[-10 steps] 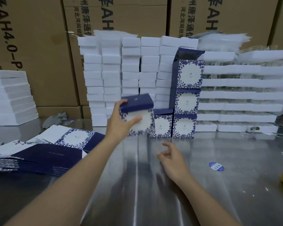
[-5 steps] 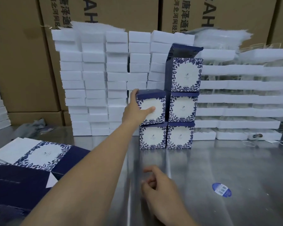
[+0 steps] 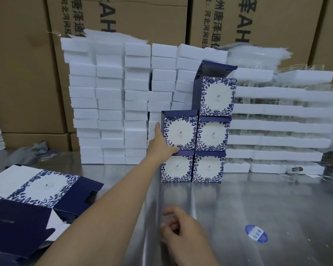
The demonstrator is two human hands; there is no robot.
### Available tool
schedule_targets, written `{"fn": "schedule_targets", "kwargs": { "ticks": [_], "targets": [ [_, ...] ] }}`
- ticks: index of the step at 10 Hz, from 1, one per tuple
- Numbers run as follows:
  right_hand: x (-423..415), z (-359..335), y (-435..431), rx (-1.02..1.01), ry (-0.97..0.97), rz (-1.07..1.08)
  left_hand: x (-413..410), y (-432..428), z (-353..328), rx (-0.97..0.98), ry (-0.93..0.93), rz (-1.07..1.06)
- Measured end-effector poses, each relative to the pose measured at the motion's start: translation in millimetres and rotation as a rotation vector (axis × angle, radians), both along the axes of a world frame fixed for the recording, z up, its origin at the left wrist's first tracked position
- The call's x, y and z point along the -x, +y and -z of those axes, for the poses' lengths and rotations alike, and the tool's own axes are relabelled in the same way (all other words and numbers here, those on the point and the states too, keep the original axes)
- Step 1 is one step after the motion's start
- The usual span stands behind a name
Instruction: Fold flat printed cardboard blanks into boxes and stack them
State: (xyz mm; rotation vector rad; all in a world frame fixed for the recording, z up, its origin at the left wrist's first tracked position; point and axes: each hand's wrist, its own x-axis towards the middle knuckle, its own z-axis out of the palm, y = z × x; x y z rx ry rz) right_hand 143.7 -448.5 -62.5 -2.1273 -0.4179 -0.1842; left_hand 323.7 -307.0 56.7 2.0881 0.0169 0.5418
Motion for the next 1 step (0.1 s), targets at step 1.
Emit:
{"fn": "schedule_targets", "kwargs": {
  "ticks": [1],
  "targets": [
    [-6.8,-3.4,-0.4,-0.1,0.063,0.006,18.2,0.1,-2.0,0.182,0.005,-0.02]
  ]
}}
